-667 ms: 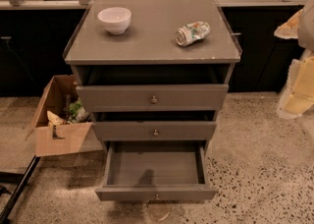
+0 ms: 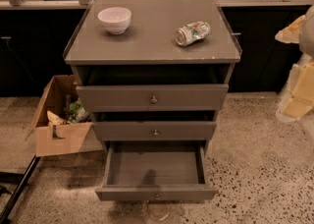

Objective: Close bottom drawer

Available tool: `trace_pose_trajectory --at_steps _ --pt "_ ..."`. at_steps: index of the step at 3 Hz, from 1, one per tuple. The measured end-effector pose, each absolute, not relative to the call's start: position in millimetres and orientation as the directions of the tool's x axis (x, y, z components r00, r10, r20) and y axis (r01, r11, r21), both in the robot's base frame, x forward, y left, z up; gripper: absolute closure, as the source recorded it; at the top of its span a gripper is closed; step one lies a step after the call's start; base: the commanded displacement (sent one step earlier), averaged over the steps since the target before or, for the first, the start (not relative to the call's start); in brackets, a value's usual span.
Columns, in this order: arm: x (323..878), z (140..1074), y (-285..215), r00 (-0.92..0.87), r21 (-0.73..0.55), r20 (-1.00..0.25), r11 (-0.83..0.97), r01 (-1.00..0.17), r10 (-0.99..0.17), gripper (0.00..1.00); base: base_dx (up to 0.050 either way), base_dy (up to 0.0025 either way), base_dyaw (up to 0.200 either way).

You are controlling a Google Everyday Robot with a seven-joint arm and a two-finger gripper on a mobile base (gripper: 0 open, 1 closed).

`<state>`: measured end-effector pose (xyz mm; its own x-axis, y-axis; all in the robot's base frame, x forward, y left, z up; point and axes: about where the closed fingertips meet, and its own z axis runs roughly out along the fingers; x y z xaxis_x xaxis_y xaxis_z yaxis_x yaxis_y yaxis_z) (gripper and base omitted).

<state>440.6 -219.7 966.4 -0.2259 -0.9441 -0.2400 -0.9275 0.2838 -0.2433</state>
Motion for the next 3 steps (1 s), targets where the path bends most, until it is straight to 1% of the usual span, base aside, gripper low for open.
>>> trace_pose_trajectory --at_steps 2,3 --pt "450 913 -225 -0.219 -0.192 -0.366 0.303 -0.933 -0.904 0.0 0.0 0.0 0.0" --pt "456 870 -217 -0.198 -0.168 -0.414 0.288 -0.943 -0.888 0.0 0.0 0.0 0.0"
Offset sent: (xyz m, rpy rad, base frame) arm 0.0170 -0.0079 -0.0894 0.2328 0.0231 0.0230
